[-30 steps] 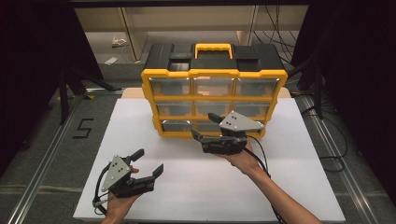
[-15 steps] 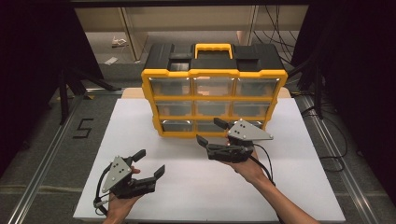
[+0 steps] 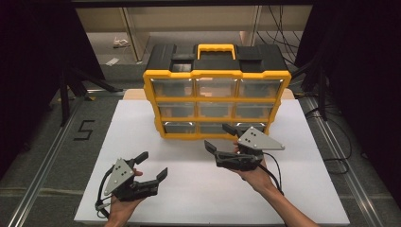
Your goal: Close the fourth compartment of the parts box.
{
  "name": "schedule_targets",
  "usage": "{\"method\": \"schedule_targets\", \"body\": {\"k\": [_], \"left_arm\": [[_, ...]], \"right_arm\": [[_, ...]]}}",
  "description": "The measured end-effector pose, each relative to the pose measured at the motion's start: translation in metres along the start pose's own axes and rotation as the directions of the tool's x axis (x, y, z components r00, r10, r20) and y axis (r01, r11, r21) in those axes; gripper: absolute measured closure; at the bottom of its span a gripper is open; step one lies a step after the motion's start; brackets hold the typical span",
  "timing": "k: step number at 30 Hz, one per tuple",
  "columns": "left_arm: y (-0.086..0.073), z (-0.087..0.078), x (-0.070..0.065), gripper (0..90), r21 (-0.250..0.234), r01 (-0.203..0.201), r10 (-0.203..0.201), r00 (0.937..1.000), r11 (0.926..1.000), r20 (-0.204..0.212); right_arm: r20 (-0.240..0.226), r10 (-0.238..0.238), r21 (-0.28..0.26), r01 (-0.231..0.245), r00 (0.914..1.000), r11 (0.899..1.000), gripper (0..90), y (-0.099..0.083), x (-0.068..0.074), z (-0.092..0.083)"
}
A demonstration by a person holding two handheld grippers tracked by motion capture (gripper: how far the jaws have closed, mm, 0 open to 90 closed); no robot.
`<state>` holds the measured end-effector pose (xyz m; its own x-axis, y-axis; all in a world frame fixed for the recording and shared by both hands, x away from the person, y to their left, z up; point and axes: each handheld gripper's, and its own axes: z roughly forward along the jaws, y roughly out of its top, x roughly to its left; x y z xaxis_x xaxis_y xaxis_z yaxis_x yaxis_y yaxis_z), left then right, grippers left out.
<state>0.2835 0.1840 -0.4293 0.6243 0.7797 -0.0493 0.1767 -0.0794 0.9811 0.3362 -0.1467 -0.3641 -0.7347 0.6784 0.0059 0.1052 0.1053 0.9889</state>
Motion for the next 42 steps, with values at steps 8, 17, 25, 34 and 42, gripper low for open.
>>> {"method": "schedule_targets", "body": {"k": [8, 17, 25, 34, 42], "left_arm": [[0.000, 0.000, 0.000, 15.6, 0.000, 0.001, -0.001, 1.0000, 1.0000, 0.000], [0.001, -0.001, -0.001, 15.6, -0.003, -0.002, 0.002, 1.0000, 1.0000, 0.006], [0.001, -0.001, -0.001, 15.6, -0.007, 0.000, 0.000, 1.0000, 1.0000, 0.005], [0.001, -0.001, -0.001, 15.6, -0.006, 0.000, 0.000, 1.0000, 1.0000, 0.005], [0.001, -0.001, -0.001, 15.6, -0.004, 0.002, -0.002, 1.0000, 1.0000, 0.005]], "right_arm": [[0.012, -0.010, 0.000, 0.010, 0.9999, 1.000, 22.1, -0.003, 0.000, -0.007], [0.032, -0.007, -0.001, 0.007, 0.9994, 1.000, 22.5, -0.008, -0.002, -0.017], [0.054, -0.015, -0.008, 0.015, 0.9984, 1.000, 22.7, -0.013, -0.005, -0.028], [0.068, -0.004, -0.010, 0.004, 0.9976, 1.000, 22.8, -0.021, -0.007, -0.038], [0.079, 0.009, -0.006, -0.009, 0.9968, 1.000, 22.8, -0.026, -0.009, -0.045]]}}
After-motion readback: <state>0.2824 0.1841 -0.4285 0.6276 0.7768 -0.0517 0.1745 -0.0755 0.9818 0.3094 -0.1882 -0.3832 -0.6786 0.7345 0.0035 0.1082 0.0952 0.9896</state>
